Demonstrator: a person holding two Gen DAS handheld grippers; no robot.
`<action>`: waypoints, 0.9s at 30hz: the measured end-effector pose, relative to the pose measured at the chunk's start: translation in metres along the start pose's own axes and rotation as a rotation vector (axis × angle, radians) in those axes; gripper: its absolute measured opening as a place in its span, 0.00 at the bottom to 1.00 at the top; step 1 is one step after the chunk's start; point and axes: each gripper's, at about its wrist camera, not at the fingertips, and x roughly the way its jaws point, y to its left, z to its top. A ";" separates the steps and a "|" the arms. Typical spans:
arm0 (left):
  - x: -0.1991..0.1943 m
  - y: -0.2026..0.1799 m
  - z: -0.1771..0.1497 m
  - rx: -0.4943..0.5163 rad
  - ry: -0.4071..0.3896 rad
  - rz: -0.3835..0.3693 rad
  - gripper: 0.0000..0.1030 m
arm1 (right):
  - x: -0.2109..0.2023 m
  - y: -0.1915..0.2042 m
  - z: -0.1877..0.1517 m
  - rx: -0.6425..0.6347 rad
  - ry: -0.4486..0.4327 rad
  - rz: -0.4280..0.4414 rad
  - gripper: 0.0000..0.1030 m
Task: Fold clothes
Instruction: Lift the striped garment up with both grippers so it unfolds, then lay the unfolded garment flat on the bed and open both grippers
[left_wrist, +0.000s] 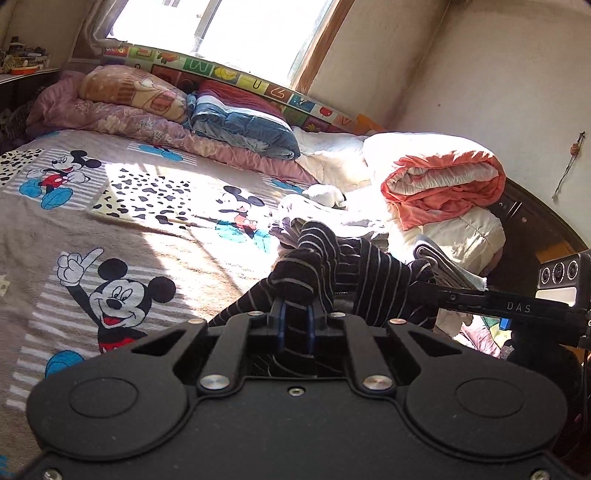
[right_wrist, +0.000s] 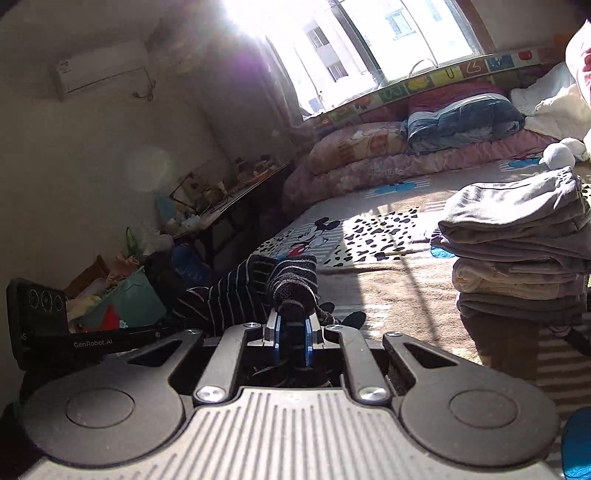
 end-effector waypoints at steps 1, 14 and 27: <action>0.000 -0.003 0.009 0.015 -0.011 0.005 0.08 | 0.000 0.000 0.007 -0.002 -0.010 -0.002 0.13; 0.049 -0.002 0.103 0.127 -0.119 0.107 0.08 | 0.054 -0.035 0.088 0.015 -0.151 -0.067 0.13; 0.060 0.036 0.005 0.172 -0.064 0.154 0.07 | 0.083 -0.035 -0.018 -0.157 -0.077 -0.112 0.13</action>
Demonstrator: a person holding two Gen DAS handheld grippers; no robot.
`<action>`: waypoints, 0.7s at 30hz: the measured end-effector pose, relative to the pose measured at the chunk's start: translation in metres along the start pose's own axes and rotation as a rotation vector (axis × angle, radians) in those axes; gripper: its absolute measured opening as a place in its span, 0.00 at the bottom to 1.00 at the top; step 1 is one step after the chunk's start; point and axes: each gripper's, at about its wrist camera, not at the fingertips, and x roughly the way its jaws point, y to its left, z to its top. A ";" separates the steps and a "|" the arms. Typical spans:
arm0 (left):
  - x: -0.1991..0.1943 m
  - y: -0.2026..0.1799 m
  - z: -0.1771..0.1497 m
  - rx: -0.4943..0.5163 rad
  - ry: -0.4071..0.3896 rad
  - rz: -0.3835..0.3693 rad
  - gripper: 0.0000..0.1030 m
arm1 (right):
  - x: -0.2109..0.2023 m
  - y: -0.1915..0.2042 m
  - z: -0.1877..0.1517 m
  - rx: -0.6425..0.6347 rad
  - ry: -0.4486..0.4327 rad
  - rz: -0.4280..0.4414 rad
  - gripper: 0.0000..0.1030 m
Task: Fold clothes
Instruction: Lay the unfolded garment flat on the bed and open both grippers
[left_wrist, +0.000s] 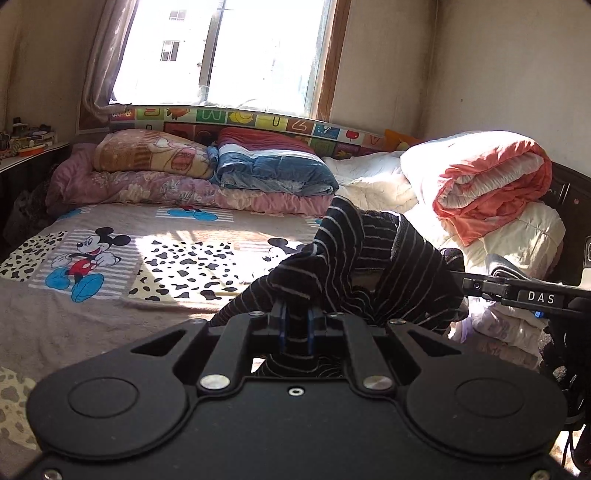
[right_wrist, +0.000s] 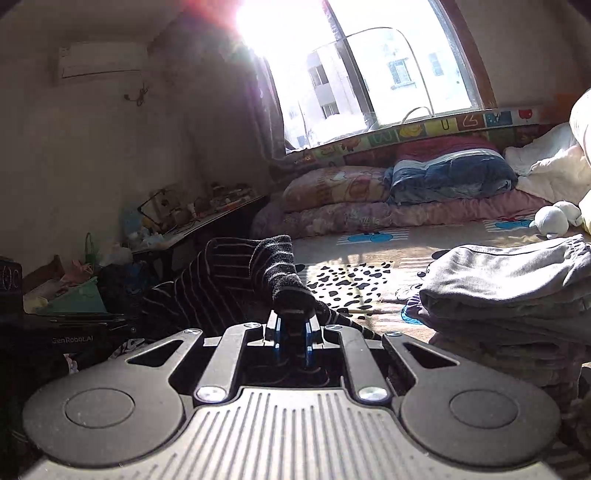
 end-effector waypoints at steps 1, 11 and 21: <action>-0.005 -0.002 -0.020 -0.003 0.025 -0.001 0.07 | -0.005 0.004 -0.019 -0.006 0.024 0.000 0.13; -0.050 -0.026 -0.166 -0.076 0.212 0.014 0.07 | -0.057 0.043 -0.182 0.086 0.195 -0.021 0.13; -0.065 -0.039 -0.217 -0.084 0.322 0.051 0.07 | -0.075 0.058 -0.232 0.181 0.313 -0.053 0.17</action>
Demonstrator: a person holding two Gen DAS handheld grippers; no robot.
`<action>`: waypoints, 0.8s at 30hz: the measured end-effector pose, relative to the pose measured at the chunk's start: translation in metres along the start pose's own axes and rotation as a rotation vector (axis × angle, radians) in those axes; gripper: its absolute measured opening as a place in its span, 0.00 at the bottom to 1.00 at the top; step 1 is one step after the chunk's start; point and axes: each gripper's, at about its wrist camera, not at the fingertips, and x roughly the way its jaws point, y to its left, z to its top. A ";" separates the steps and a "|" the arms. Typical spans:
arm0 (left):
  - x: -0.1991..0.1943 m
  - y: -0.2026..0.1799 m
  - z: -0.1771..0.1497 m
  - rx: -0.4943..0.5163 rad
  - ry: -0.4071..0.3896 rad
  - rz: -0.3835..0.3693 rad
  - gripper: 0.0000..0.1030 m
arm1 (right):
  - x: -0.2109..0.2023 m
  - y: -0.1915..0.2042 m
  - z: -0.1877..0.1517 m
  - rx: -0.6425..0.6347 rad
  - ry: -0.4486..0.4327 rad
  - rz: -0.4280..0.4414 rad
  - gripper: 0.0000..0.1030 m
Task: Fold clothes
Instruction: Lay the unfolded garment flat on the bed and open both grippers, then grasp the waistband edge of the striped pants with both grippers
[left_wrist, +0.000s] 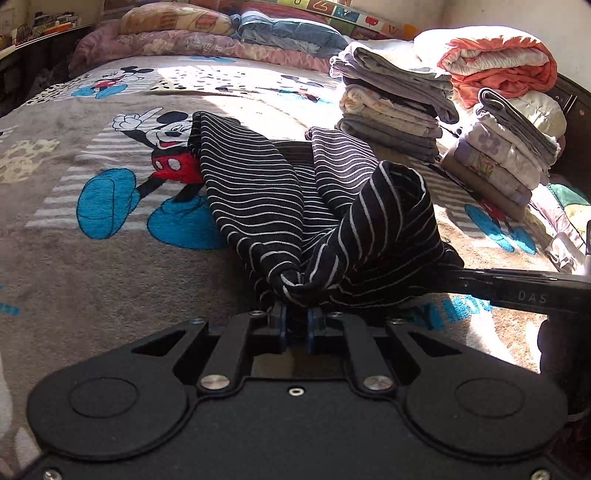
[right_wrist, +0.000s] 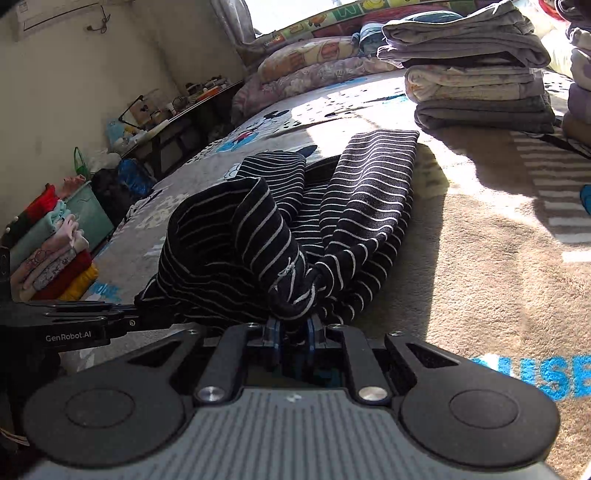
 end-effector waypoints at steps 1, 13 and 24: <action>-0.001 -0.001 -0.005 0.001 0.016 0.003 0.07 | -0.001 0.002 -0.005 0.002 0.015 -0.011 0.17; -0.029 0.006 -0.081 -0.209 0.198 -0.107 0.50 | -0.040 0.002 -0.091 0.356 0.127 0.145 0.39; -0.081 0.019 -0.068 -0.514 0.034 -0.226 0.57 | -0.074 -0.024 -0.073 0.770 -0.126 0.265 0.56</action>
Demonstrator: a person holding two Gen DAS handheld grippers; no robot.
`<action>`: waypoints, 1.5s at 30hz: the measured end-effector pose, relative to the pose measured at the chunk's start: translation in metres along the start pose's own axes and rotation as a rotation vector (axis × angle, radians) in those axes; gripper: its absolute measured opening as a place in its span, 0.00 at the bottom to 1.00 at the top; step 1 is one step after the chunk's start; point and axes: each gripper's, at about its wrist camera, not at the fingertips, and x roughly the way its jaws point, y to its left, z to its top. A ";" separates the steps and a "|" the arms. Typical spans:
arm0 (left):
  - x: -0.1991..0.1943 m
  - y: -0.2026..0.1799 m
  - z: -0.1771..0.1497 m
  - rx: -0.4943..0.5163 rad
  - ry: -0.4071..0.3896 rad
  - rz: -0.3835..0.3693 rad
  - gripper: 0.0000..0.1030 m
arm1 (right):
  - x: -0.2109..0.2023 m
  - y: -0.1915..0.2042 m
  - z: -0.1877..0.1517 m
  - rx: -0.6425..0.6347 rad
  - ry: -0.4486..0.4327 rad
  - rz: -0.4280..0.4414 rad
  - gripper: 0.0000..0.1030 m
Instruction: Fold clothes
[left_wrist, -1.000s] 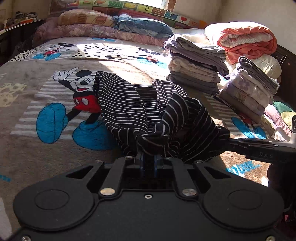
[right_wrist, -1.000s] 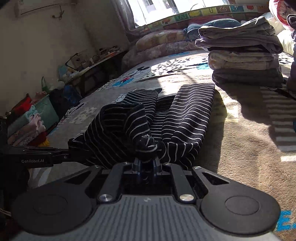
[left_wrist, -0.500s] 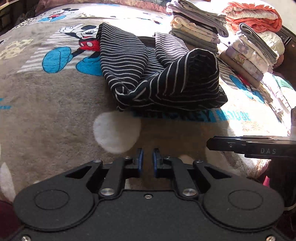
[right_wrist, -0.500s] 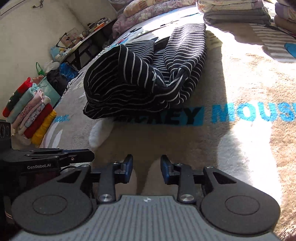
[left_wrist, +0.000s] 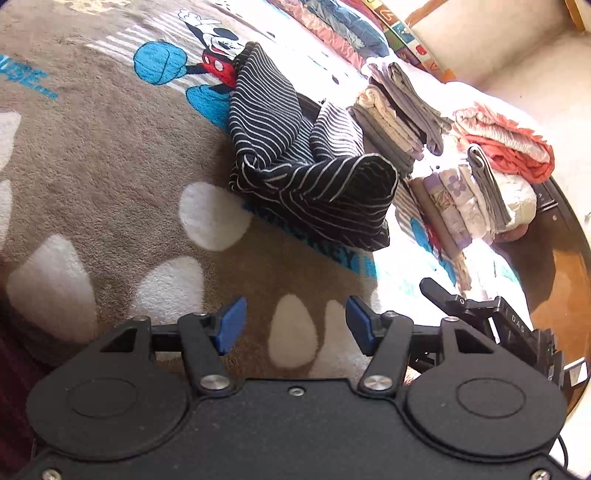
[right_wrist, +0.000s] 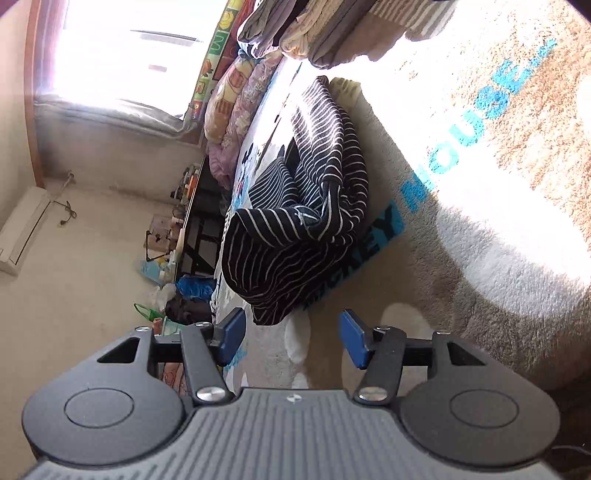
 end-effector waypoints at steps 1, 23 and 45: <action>-0.003 0.000 0.003 -0.024 -0.023 -0.010 0.57 | 0.003 0.000 0.004 0.005 -0.020 -0.003 0.56; 0.068 0.051 0.060 -0.336 -0.122 -0.007 0.56 | 0.083 -0.037 0.051 0.055 -0.143 -0.045 0.22; 0.040 0.050 0.070 -0.212 -0.138 0.066 0.05 | 0.027 -0.030 0.062 -0.049 -0.171 -0.095 0.08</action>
